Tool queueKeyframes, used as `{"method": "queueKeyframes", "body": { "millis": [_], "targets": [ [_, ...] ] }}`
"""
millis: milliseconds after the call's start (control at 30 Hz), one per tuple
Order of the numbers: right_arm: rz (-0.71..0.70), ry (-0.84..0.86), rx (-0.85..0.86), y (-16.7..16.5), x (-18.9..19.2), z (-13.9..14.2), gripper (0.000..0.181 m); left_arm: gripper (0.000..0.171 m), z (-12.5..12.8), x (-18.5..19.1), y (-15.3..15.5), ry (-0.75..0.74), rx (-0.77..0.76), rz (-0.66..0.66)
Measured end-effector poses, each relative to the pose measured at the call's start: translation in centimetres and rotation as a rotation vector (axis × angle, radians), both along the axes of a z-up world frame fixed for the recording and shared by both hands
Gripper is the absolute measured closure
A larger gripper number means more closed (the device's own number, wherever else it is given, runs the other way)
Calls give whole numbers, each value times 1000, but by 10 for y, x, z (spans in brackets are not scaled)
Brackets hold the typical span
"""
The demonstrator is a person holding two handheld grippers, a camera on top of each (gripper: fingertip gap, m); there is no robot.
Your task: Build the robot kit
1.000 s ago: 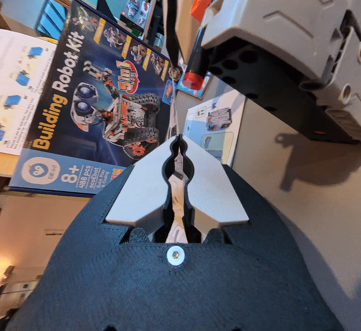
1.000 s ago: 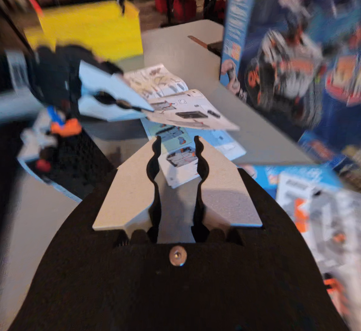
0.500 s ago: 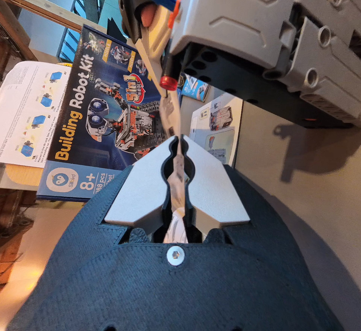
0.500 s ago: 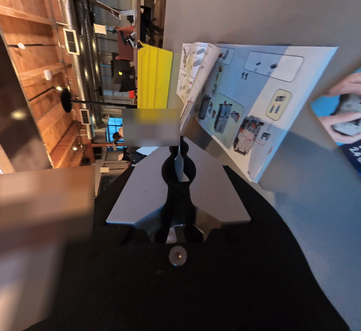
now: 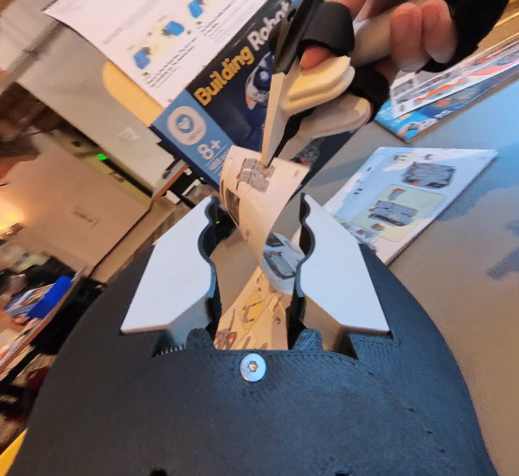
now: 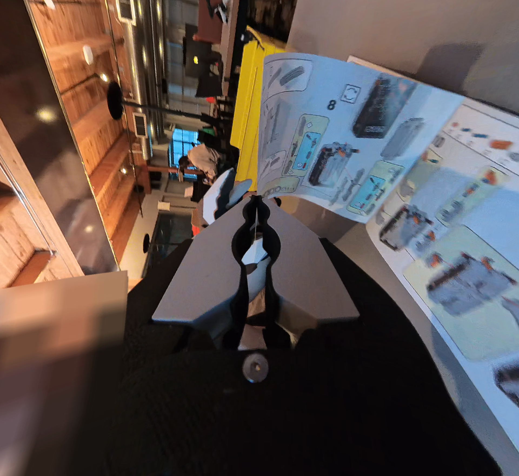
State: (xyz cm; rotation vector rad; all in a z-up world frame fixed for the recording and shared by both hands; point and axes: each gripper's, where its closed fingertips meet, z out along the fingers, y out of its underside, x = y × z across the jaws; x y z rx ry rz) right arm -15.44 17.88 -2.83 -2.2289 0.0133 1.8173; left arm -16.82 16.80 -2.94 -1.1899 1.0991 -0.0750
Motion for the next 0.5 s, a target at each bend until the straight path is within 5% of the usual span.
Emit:
{"method": "queueKeyframes", "body": {
  "millis": [67,167,333,500],
  "targets": [
    [41,-1,16,4,-21,2,179,135,2,-9,11,34,65,86],
    [66,29,96,10,-41,18,154,171,2,-25,21,71,132,179],
    [48,-65,369,8,-22,38,147,171,-3,-64,41,-129,-116,293],
    [42,-395,672,13,25,11,151,171,-23,-90,58,-394,-453,297]
  ]
}}
